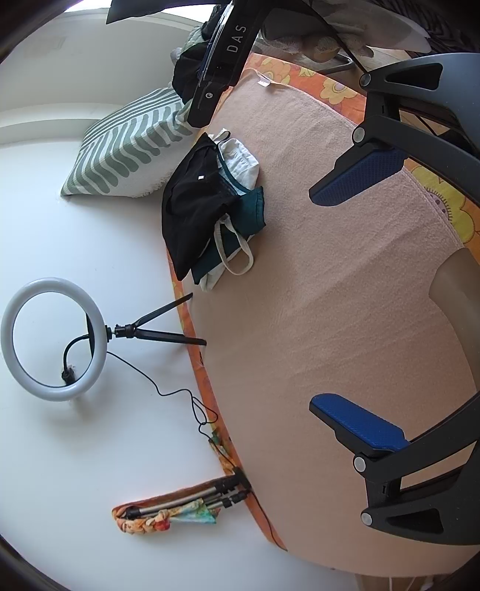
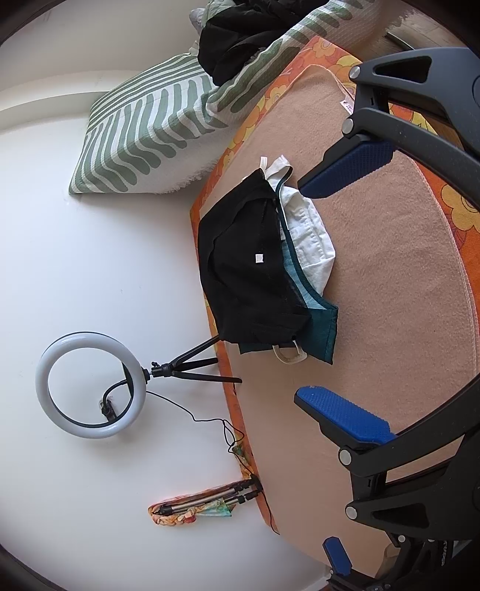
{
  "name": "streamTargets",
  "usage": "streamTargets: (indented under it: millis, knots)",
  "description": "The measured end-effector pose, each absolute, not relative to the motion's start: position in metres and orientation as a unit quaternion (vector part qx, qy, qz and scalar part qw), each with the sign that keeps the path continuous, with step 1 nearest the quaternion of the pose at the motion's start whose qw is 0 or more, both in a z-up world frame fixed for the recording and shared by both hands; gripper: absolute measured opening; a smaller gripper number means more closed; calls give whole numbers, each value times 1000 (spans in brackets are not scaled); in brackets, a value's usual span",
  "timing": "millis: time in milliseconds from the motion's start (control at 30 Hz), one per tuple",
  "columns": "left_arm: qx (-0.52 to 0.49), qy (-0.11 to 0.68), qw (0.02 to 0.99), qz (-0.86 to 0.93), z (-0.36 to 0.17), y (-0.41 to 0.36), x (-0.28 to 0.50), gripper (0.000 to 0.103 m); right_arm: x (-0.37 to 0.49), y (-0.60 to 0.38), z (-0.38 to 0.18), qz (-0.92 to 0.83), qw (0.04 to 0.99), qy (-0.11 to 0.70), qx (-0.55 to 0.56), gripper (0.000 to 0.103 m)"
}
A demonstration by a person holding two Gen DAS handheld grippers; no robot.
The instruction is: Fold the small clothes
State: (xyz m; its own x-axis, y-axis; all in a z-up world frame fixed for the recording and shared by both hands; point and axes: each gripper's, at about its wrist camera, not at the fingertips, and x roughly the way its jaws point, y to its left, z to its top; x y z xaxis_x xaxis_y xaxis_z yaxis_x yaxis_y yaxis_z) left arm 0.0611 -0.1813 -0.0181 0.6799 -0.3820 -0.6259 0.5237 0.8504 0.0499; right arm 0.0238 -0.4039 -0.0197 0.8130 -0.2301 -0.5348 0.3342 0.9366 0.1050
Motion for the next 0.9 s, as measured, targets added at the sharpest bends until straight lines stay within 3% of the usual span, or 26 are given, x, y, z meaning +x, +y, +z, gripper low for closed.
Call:
streamTargets:
  millis: [900]
  knots:
    - [116, 310, 911, -246, -17, -180, 59, 101, 24, -402, -19, -150, 947, 267, 99, 103]
